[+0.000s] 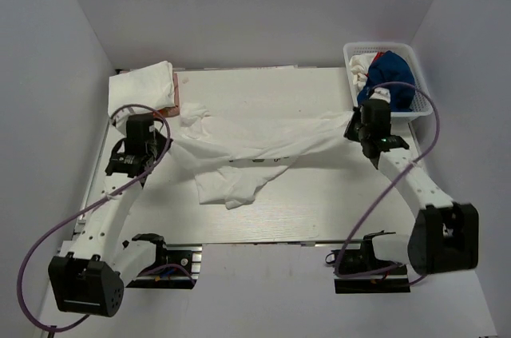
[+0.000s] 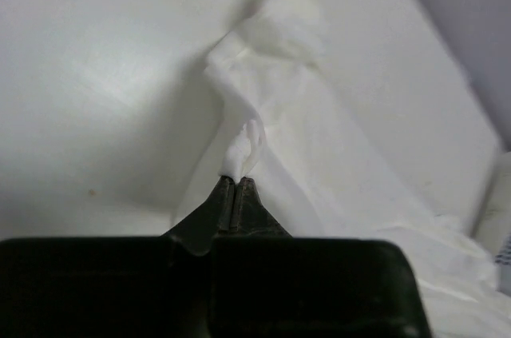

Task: Fold and stack the t-shirts

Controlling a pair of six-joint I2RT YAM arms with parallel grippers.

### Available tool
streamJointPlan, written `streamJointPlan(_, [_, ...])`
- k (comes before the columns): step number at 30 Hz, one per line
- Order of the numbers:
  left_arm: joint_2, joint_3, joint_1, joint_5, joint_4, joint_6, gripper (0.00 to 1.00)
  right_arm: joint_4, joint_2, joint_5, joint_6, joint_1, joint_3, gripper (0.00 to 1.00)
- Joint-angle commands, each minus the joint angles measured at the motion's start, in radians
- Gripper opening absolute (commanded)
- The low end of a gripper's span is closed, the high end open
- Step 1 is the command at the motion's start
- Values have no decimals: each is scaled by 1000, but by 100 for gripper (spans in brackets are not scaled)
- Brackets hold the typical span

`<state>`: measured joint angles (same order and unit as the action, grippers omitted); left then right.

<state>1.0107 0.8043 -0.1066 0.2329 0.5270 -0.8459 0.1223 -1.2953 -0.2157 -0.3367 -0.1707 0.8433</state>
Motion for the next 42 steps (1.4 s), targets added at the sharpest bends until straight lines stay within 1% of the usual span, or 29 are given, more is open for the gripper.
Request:
streamJointPlan(1, [-78,146,-1,65,-18,22,0,-73,138,27,74,2,97,0])
streamJointPlan(2, [-89,204,-1,77,-18,31,0,-70,192,18,102,3,114,0])
streamJointPlan(3, [-98,235,-1,97,-18,31,0,-55,208,21,114,4,172,0])
streamJointPlan(4, [-107,266,-1,115,-18,31,0,-55,226,12,128,5,189,0])
streamJointPlan(7, [-150,372,-1,209,-18,56,0,-53,298,-54,172,8,246,0])
streamJointPlan(8, [-150,434,-1,267,-18,65,0,-47,324,-104,174,7,260,0])
streamJointPlan(9, [-159,470,-1,296,-3,65,0,-47,343,-112,191,7,304,0])
streamJointPlan(11, [-159,568,-1,322,-2,117,0,-47,370,-117,206,7,335,0])
streamJointPlan(15, [-146,742,-10,312,-12,211,0,-43,416,-108,261,7,465,0])
streamJointPlan(16, [-136,822,-10,298,-12,232,0,-29,432,-103,277,7,490,0])
streamJointPlan(17, [-115,869,-10,287,-12,246,0,-26,438,-96,287,7,563,0])
streamJointPlan(18, [-104,912,-10,278,5,277,0,-13,447,-94,294,5,585,0])
streamJointPlan(19, [-94,1000,-10,269,16,294,0,-9,455,-80,310,4,605,0])
streamJointPlan(20, [-74,1044,-10,269,16,320,0,-3,459,-77,315,4,672,0])
streamJointPlan(21, [-63,1085,-10,260,25,335,0,6,468,-61,320,4,694,0])
streamJointPlan(22, [-49,1177,-10,260,37,346,0,14,475,-60,332,5,714,0])
streamJointPlan(23, [-37,1223,-10,260,37,358,0,19,488,-54,332,4,782,0])
streamJointPlan(24, [-23,1268,-10,260,47,384,0,39,490,-38,331,4,804,0])
streamJointPlan(25, [6,1358,-19,237,63,393,0,60,493,-24,331,4,827,0])
streamJointPlan(26, [18,1400,-19,224,64,404,0,82,499,-19,331,5,897,0])
streamJointPlan(27, [29,1467,-19,212,74,415,0,94,502,-13,331,4,921,0])
streamJointPlan(29, [38,1497,-19,201,61,427,0,137,499,4,331,7,992,0])
streamJointPlan(32, [25,1497,-19,201,2,436,0,162,501,1,323,4,1022,0])
streamJointPlan(36, [34,1478,-19,206,-27,447,0,162,495,-36,271,3,976,0])
streamJointPlan(39, [116,1460,-19,187,-36,447,0,158,463,-82,248,2,913,0])
streamJointPlan(42, [262,1460,-19,187,-36,456,0,146,423,-149,217,2,838,0])
